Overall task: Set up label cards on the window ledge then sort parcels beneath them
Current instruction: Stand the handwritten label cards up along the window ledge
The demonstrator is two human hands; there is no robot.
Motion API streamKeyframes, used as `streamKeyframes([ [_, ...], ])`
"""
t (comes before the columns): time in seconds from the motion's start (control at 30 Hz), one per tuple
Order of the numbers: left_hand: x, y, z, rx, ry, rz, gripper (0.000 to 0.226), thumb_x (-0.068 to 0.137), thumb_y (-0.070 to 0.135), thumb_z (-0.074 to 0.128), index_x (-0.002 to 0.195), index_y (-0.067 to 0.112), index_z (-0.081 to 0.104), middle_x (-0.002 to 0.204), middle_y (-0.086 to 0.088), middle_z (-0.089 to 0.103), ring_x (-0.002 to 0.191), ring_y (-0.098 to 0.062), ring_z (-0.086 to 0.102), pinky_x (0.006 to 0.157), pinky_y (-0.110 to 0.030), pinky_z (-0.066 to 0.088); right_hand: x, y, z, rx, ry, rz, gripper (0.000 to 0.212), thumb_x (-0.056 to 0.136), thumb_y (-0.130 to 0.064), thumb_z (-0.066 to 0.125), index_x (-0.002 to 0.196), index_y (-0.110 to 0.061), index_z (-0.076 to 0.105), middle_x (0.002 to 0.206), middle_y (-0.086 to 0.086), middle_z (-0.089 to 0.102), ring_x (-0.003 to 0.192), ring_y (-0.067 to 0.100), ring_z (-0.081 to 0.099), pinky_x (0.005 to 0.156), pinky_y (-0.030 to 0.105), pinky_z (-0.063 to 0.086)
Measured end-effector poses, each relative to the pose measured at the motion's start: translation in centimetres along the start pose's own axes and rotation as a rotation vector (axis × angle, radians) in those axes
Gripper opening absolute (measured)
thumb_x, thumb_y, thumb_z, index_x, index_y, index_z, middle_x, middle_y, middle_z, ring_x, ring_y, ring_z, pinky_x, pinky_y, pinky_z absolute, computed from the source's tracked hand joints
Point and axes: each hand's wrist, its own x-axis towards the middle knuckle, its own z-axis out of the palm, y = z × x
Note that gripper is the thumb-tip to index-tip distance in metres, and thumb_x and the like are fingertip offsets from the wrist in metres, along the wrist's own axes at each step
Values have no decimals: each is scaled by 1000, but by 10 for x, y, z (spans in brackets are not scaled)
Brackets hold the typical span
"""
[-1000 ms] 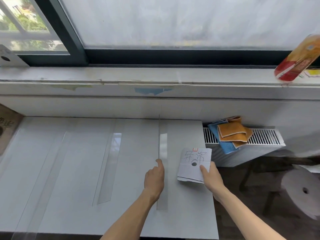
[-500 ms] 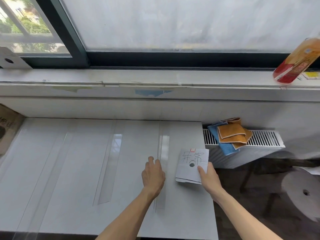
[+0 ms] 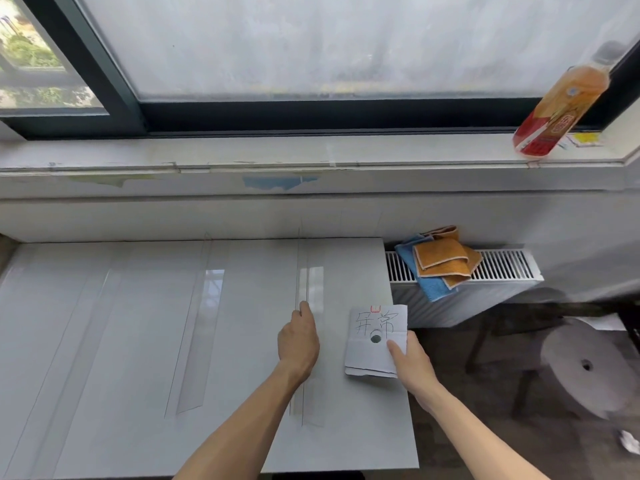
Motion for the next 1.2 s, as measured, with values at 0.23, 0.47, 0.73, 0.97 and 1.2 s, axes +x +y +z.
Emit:
streamKeyframes([
  [0.23,3,22,10,-153,-32,29,40,89,-7,42,127,6,42,93,-6,51,74,-24,49,62,-30,37,0,18,-19,28,62,28,22,103,-23,47,125,-26,47,118,-6,60,104,14,59,82,30,48],
  [0.47,-3,49,27,-366,-80,52,47,89,-10,42,130,14,42,78,-4,56,66,-20,55,54,-32,43,-2,33,-42,38,154,59,15,104,-23,46,119,-26,45,114,-7,59,101,12,57,74,26,47],
  [0.73,-2,59,43,-388,-210,124,56,92,2,50,145,15,38,127,-7,58,111,-24,56,86,-29,45,1,49,-56,18,213,70,15,105,-28,46,119,-29,41,118,-9,55,97,8,56,76,27,49],
  [0.97,6,60,59,95,-371,345,106,81,53,74,157,20,8,167,-5,-2,153,-32,-3,123,-47,11,2,38,-55,-40,177,14,14,106,-24,45,120,-25,43,116,-9,56,98,8,55,65,14,43],
  [1.2,16,70,66,206,-343,392,119,79,56,75,158,17,-4,166,-6,-11,152,-32,-12,122,-49,1,10,27,-57,-99,148,-69,20,106,-27,45,125,-23,43,121,-8,55,100,7,57,62,12,47],
])
